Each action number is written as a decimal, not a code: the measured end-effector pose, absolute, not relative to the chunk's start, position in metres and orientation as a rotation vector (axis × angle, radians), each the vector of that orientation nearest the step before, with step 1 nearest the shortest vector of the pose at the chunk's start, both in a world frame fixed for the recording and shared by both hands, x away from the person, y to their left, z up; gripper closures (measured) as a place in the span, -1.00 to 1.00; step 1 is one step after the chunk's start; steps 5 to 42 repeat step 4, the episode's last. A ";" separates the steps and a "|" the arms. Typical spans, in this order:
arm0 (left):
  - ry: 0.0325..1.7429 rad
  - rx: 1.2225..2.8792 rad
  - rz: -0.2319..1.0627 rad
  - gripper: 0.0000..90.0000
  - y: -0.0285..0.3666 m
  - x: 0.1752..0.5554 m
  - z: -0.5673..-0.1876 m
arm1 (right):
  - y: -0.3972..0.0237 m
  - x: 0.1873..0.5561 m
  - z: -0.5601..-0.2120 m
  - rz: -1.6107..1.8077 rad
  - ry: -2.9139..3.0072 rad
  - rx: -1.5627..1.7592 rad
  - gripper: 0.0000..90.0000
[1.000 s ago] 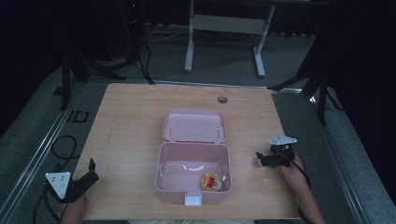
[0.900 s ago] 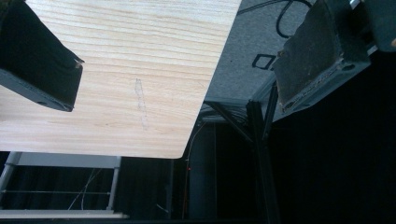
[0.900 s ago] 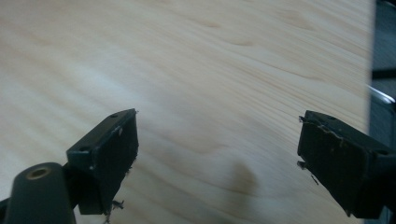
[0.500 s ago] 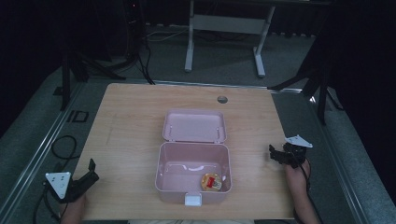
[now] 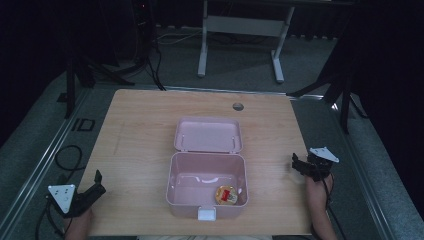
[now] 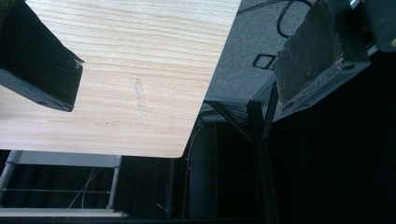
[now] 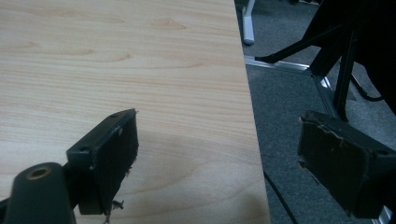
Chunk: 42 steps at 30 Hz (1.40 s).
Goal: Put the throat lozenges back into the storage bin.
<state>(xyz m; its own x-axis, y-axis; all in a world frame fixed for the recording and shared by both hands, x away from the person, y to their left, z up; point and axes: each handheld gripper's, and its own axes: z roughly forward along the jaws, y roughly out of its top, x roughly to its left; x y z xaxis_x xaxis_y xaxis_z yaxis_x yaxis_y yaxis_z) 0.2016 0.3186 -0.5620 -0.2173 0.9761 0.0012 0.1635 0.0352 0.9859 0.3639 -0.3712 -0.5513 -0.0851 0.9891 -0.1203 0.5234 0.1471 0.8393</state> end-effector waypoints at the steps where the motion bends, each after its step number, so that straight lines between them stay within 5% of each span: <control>1: 1.505 1.208 1.272 -0.97 0.319 0.202 -0.562 | -0.371 0.364 -0.551 0.833 1.703 1.466 -0.73; 42: 1.502 1.210 1.273 -0.97 0.318 0.202 -0.562 | -0.372 0.364 -0.552 0.824 1.715 1.471 -0.73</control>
